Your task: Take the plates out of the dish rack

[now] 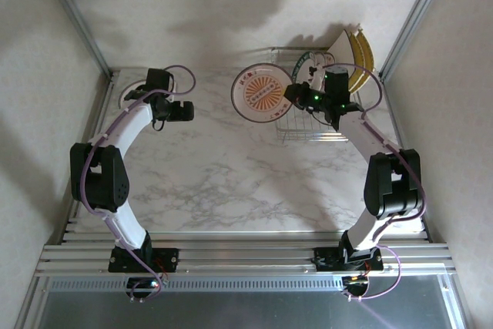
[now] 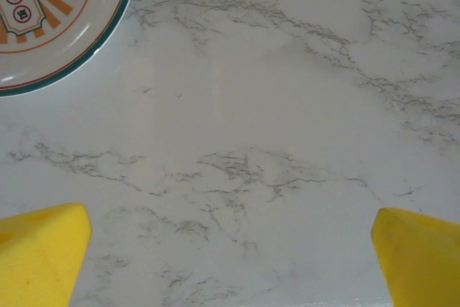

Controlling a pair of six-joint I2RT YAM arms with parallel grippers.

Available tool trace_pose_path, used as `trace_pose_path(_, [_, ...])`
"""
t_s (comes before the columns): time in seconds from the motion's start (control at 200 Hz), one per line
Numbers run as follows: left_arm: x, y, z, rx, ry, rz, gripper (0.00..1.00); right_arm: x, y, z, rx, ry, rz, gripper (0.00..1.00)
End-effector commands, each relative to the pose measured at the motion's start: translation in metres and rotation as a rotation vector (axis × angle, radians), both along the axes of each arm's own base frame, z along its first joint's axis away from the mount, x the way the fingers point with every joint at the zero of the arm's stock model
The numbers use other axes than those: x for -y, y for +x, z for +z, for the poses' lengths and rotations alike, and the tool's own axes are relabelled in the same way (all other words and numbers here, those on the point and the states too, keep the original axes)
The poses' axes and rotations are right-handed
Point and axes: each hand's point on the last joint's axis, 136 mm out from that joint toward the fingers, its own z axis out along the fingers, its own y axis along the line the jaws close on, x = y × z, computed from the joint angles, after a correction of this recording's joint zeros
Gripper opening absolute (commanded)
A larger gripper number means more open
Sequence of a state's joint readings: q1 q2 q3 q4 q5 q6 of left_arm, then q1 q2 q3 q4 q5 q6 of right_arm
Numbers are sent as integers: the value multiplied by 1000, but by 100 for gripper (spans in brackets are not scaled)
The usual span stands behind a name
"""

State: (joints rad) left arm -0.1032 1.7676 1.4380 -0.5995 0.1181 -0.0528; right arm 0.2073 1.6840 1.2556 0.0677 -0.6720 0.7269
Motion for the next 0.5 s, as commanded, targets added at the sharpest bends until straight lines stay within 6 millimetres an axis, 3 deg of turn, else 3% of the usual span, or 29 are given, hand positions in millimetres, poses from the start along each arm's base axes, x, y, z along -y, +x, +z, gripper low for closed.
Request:
trace_pose_path(0.0, [11,6,30,83,-64,-21,99,-11,0,43,129,107,61,0])
trace_pose_path(0.105, [36,8,50,153,-239,-103,100,-11,1,40,125,108,62,0])
trace_pose_path(0.235, [70,5,98,300,-585,-239,100,-13,2,39,119,119,69,0])
trace_pose_path(0.34, [92,-3,123,355,-785,-329,100,-16,4,39,117,131,76,0])
trace_pose_path(0.496, [110,-9,136,371,-954,-387,98,-29,4,40,110,138,103,0])
